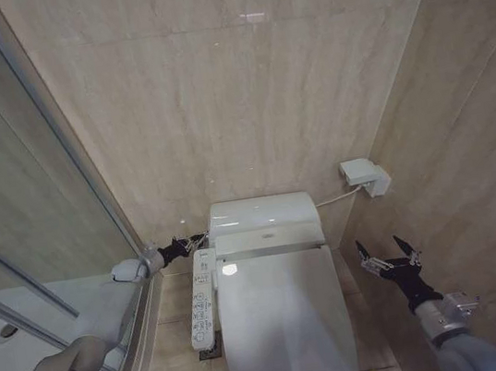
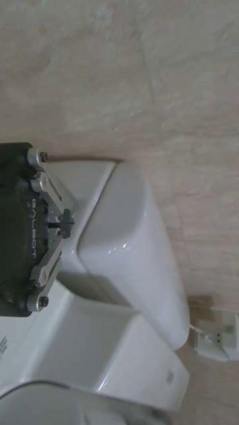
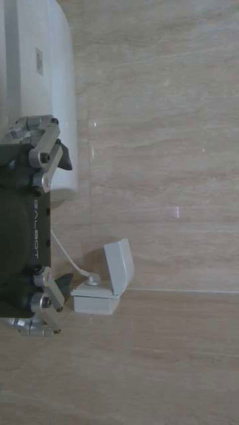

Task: Open the toilet lid, clean the toilet bowl with a toilet brush, close the toilet lid, and flush.

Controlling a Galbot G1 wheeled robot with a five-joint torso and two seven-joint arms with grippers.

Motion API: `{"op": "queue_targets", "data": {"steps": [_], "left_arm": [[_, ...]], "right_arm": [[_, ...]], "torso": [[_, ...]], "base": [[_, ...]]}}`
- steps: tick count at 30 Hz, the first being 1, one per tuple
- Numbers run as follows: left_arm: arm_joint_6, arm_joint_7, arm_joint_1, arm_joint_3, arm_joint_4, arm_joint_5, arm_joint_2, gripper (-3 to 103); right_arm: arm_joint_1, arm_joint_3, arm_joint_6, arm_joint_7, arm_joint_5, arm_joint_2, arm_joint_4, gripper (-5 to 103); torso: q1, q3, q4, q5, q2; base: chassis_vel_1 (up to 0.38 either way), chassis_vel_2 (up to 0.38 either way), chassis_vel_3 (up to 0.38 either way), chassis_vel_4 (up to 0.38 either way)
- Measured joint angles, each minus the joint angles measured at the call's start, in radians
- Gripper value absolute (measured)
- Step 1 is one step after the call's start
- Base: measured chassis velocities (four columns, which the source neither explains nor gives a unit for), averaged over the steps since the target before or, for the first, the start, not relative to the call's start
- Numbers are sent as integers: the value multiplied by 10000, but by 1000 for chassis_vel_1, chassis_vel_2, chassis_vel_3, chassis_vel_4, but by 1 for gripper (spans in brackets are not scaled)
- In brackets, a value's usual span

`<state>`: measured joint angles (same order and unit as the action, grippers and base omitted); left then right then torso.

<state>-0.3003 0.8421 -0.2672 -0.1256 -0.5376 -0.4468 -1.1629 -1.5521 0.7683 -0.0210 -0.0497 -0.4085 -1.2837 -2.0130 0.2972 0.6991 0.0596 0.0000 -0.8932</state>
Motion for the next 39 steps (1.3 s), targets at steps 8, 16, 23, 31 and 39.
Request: {"op": "queue_targets", "data": {"steps": [8, 16, 23, 31, 39], "left_arm": [[-78, 232, -167, 19, 13, 136, -18, 0], [-66, 213, -184, 110, 72, 260, 75, 0], [-28, 176, -131, 209, 357, 449, 148, 0], [-38, 162, -121, 268, 464, 476, 72, 0], [-73, 103, -96, 307, 552, 484, 36, 0]], "right_arm": [[0, 0, 0, 0, 0, 0, 0, 100], [0, 0, 0, 0, 0, 0, 0, 100], [0, 0, 0, 0, 0, 0, 0, 100], [0, 0, 0, 0, 0, 0, 0, 100], [0, 0, 0, 0, 0, 0, 0, 100]], "torso": [[-1, -2, 2, 1, -2], [-1, -2, -1, 2, -2], [-1, 1, -6, -1, -1], [0, 2, 1, -2, 0], [0, 1, -1, -1, 1]], "base": [[0, 0, 0, 0], [0, 0, 0, 0], [0, 0, 0, 0], [0, 0, 0, 0], [0, 0, 0, 0]]}}
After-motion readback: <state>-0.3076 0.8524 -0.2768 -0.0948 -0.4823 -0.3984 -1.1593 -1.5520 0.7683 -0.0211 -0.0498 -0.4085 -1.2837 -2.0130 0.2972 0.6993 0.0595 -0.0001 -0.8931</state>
